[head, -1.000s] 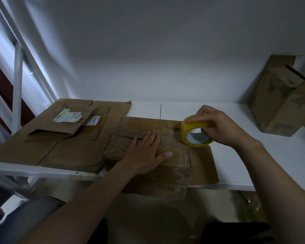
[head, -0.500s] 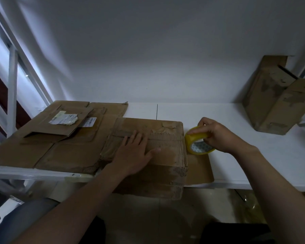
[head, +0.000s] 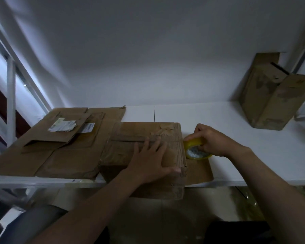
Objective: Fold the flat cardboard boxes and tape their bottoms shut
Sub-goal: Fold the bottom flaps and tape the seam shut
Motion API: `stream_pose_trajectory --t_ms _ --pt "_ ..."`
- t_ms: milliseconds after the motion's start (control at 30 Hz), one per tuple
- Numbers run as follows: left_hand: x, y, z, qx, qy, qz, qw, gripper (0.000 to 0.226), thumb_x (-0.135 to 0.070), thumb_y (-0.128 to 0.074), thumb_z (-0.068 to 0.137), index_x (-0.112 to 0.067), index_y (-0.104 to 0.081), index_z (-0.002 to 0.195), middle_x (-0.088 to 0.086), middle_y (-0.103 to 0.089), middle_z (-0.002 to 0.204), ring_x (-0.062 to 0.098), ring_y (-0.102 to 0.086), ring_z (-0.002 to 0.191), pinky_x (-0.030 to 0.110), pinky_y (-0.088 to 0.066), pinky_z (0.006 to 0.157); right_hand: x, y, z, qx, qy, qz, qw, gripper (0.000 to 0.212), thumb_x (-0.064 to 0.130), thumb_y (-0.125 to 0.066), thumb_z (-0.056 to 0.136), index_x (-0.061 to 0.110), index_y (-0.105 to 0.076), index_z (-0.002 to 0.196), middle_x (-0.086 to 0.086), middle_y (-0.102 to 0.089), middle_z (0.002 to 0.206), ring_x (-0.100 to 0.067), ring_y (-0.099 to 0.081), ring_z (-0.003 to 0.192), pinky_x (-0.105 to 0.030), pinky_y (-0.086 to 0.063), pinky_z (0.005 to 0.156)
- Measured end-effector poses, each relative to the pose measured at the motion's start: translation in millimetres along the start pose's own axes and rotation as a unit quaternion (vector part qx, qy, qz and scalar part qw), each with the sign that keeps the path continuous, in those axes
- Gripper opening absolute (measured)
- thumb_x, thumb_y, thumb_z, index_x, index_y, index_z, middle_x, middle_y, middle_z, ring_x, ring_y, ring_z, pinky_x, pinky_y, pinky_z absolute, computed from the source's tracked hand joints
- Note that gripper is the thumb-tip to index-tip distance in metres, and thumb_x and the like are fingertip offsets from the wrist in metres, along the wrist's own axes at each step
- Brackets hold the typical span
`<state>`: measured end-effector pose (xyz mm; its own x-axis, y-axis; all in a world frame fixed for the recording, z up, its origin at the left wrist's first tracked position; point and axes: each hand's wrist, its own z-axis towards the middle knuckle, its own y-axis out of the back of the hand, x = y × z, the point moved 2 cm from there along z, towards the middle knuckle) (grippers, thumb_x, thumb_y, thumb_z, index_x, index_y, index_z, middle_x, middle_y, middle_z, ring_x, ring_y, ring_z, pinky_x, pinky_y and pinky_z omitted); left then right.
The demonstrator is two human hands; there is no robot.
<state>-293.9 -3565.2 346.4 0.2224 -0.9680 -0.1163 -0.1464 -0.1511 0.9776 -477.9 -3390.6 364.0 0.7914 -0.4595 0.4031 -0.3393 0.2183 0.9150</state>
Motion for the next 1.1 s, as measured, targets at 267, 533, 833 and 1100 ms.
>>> stream_pose_trajectory --t_ms 267,533,833,1100 --pt "-47 12 39 -0.020 -0.072 0.010 0.997 0.102 -0.078 -0.052 0.082 -0.025 -0.013 0.160 -0.004 -0.005 0.169 0.036 0.001 0.154 0.067 -0.004 0.120 -18 10 -17 -0.022 -0.030 -0.054 0.998 0.052 0.018 -0.070 0.089 0.049 -0.060 0.130 0.006 -0.042 0.106 -0.014 -0.045 0.094 -0.029 -0.043 0.070" --pt "-53 32 82 -0.014 -0.127 0.024 0.992 0.090 -0.061 -0.057 0.085 -0.033 -0.014 0.160 -0.010 -0.009 0.168 0.022 -0.012 0.154 0.069 -0.014 0.116 -43 15 -23 -0.065 -0.102 -0.061 0.991 0.057 0.022 -0.067 0.092 0.048 -0.052 0.140 0.001 -0.042 0.114 -0.021 -0.047 0.105 -0.038 -0.048 0.080" --pt "10 29 87 -0.050 -0.090 -0.052 0.993 0.064 -0.048 -0.053 0.088 -0.048 -0.029 0.147 -0.018 -0.033 0.155 0.015 -0.028 0.146 0.077 -0.022 0.108 6 -11 -5 -0.065 -0.059 -0.004 0.996 0.070 0.046 -0.070 0.088 0.038 -0.041 0.151 -0.002 -0.046 0.133 -0.024 -0.051 0.121 -0.035 -0.045 0.099" --pt "51 22 55 -0.040 -0.121 -0.115 0.985 0.064 -0.016 -0.060 0.097 -0.046 -0.036 0.147 -0.018 -0.034 0.158 0.014 -0.011 0.153 0.056 -0.028 0.119 62 -31 -13 -0.058 -0.040 -0.015 0.997 0.075 0.064 -0.070 0.081 0.039 -0.043 0.147 -0.001 -0.055 0.126 -0.023 -0.055 0.112 -0.032 -0.046 0.089"
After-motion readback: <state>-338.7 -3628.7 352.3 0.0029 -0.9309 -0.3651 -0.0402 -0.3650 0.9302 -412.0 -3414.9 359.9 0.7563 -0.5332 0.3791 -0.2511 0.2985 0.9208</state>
